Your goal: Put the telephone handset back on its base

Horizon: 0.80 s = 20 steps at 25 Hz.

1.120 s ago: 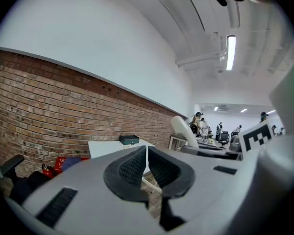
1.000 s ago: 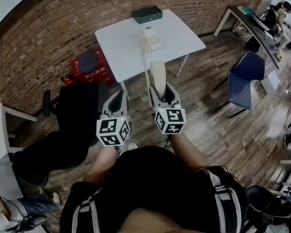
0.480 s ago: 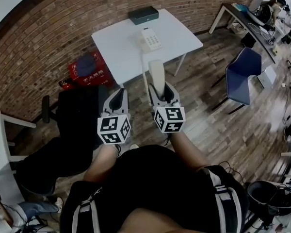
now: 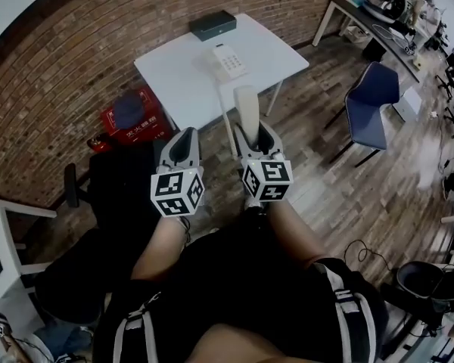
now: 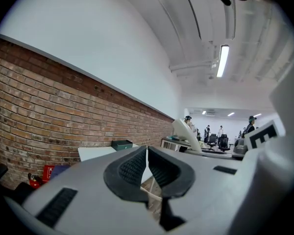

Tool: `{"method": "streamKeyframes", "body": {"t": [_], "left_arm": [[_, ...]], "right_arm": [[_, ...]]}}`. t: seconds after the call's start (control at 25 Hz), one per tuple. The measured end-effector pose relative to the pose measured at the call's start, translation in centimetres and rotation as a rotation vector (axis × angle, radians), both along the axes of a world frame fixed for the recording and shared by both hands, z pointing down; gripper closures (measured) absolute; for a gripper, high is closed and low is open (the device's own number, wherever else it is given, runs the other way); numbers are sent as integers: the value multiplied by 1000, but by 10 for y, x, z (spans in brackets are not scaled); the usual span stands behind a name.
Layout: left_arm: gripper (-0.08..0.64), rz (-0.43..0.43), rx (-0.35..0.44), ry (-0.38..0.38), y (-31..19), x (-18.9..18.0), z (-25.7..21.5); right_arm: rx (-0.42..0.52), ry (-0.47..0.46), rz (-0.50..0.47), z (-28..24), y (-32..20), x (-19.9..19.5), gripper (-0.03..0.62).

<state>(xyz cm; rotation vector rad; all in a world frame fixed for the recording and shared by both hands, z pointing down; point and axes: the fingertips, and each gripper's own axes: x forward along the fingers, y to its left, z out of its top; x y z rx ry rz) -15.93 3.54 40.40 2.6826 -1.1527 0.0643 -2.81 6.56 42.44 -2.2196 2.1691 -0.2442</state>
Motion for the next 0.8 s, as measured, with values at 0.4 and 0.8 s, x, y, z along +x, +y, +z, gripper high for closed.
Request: {"method": "streamKeyframes", "body": {"t": [0.4, 0.8], "left_arm": [[548, -3, 8, -25, -28, 2, 9], [548, -39, 0, -58, -92, 13, 19]], "right_arm": [[-4, 2, 8, 7, -33, 10, 391], [8, -20, -26, 12, -102, 29, 391]]}}
